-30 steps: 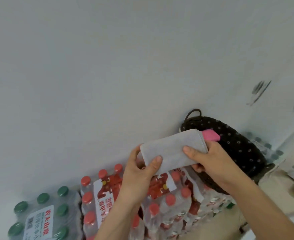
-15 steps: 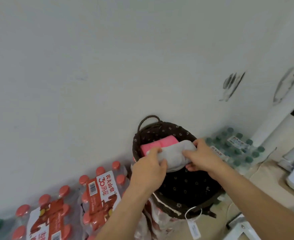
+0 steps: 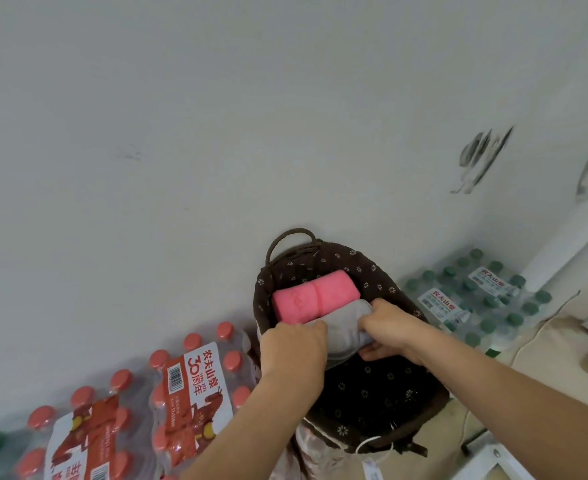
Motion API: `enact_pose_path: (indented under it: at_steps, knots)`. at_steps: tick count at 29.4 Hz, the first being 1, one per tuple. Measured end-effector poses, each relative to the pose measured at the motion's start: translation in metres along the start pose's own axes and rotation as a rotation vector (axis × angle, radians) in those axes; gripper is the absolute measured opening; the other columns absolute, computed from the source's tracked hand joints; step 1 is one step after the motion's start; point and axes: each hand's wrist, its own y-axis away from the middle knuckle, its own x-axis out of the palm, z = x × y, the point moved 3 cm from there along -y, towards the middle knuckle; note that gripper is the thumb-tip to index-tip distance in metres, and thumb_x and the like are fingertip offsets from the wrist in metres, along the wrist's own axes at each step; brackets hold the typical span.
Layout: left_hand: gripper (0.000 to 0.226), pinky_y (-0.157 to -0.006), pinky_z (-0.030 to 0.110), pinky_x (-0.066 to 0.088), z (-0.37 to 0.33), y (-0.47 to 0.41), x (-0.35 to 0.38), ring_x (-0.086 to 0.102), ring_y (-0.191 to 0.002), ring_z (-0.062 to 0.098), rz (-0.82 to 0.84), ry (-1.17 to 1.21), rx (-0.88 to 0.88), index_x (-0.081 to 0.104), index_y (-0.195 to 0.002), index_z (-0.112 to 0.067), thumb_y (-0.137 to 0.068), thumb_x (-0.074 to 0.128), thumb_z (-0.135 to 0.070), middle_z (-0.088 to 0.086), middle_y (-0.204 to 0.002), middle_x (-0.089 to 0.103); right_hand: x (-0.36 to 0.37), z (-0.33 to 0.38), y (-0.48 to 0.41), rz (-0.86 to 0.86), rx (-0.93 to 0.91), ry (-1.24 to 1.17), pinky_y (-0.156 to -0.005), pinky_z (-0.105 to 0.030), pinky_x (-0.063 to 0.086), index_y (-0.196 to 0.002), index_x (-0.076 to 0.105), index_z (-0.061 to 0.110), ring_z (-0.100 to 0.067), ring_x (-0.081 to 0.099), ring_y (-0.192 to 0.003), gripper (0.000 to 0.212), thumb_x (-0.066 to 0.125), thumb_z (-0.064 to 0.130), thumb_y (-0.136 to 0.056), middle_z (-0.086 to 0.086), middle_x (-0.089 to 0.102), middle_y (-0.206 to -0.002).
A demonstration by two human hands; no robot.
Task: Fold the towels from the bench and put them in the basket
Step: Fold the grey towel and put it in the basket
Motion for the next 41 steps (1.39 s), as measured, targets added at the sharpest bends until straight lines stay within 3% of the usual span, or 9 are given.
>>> enact_pose_path:
  at_steps: [8, 11, 15, 19, 22, 27, 31, 36, 41]
  knots:
    - [0.048, -0.079, 0.036, 0.041, -0.008, -0.016, 0.009, 0.047, -0.11, 0.029, -0.04, 0.029, 0.091, 0.036, -0.126, -0.02, -0.084, 0.06, -0.016, 0.011, -0.121, 0.044, 0.002, -0.012, -0.014, 0.012, 0.049, -0.296, -0.056, -0.035, 0.057, -0.117, 0.046, 0.001, -0.031, 0.062, -0.084, 0.032, 0.037, -0.008, -0.088, -0.024, 0.055, -0.117]
    - [0.046, -0.067, 0.037, 0.04, -0.011, -0.02, 0.014, 0.053, -0.107, 0.031, 0.044, 0.036, 0.116, 0.037, -0.125, -0.017, -0.085, 0.06, -0.01, 0.012, -0.122, 0.046, -0.002, -0.005, -0.01, 0.002, -0.061, 0.074, -0.069, -0.044, 0.06, -0.102, 0.05, 0.005, -0.035, 0.068, -0.081, 0.019, 0.044, 0.0, -0.085, -0.02, 0.061, -0.104]
    - [0.045, -0.066, 0.037, 0.039, -0.014, -0.024, 0.014, 0.055, -0.105, 0.031, 0.085, 0.01, 0.176, 0.042, -0.124, -0.014, -0.086, 0.063, -0.029, 0.012, -0.121, 0.049, -0.01, 0.017, 0.008, -0.28, -0.386, 1.141, -0.068, -0.034, 0.043, -0.113, 0.044, 0.008, -0.035, 0.064, -0.097, 0.027, 0.053, 0.016, -0.089, -0.015, 0.063, -0.109]
    - [0.035, -0.066, 0.035, 0.04, -0.002, -0.033, 0.011, 0.062, -0.091, 0.03, 0.062, 0.172, 0.174, 0.058, -0.099, -0.018, -0.09, 0.049, -0.051, 0.007, -0.104, 0.064, -0.006, 0.026, 0.013, -0.241, -0.661, 1.155, -0.068, -0.036, 0.042, -0.114, 0.046, 0.015, -0.031, 0.06, -0.094, 0.03, 0.057, 0.025, -0.088, -0.007, 0.051, -0.108]
    - [0.037, -0.066, 0.034, 0.039, 0.0, -0.032, 0.012, 0.062, -0.094, 0.029, 0.035, 0.149, 0.131, 0.051, -0.11, -0.02, -0.086, 0.059, -0.047, 0.004, -0.108, 0.062, -0.002, 0.022, 0.007, -0.115, -0.753, 1.126, -0.076, -0.036, 0.047, -0.114, 0.05, 0.019, -0.026, 0.053, -0.1, 0.034, 0.061, 0.032, -0.086, -0.005, 0.043, -0.113]
    - [0.079, -0.096, 0.043, 0.036, -0.006, -0.036, 0.02, 0.036, -0.125, 0.027, -0.118, 0.049, 0.051, 0.028, -0.136, -0.014, -0.076, 0.072, -0.041, 0.009, -0.136, 0.037, 0.004, 0.017, -0.002, -0.222, -0.921, 1.267, -0.101, -0.041, 0.043, -0.143, 0.031, 0.017, -0.026, 0.019, -0.144, 0.074, 0.069, 0.033, -0.08, -0.008, 0.02, -0.155]
    - [0.105, -0.114, 0.052, 0.016, 0.001, -0.045, 0.025, 0.005, -0.146, 0.029, 0.047, 0.061, 0.028, 0.002, -0.151, -0.015, -0.078, 0.067, -0.054, 0.01, -0.16, 0.003, 0.008, 0.021, -0.015, -0.087, -0.772, 1.33, -0.116, -0.041, 0.024, -0.151, 0.013, 0.015, -0.017, 0.003, -0.148, 0.085, 0.066, 0.03, -0.086, -0.002, 0.004, -0.161]
    - [0.066, -0.087, 0.038, 0.038, 0.002, -0.033, 0.011, 0.04, -0.12, 0.026, -0.159, 0.106, 0.078, 0.039, -0.127, -0.023, -0.075, 0.069, -0.05, 0.006, -0.13, 0.041, 0.002, 0.026, -0.014, -0.099, -0.733, 1.231, -0.103, -0.038, 0.036, -0.139, 0.036, 0.019, -0.019, 0.028, -0.138, 0.065, 0.067, 0.023, -0.082, 0.0, 0.031, -0.149]
    - [0.034, -0.068, 0.034, 0.035, -0.003, -0.024, 0.012, 0.06, -0.1, 0.028, -0.006, 0.042, 0.135, 0.054, -0.115, -0.016, -0.086, 0.065, -0.028, 0.006, -0.114, 0.056, 0.007, 0.027, -0.002, -0.19, -0.855, 1.223, -0.068, -0.034, 0.041, -0.105, 0.053, 0.019, -0.024, 0.051, -0.098, 0.026, 0.061, 0.014, -0.081, -0.002, 0.048, -0.108]
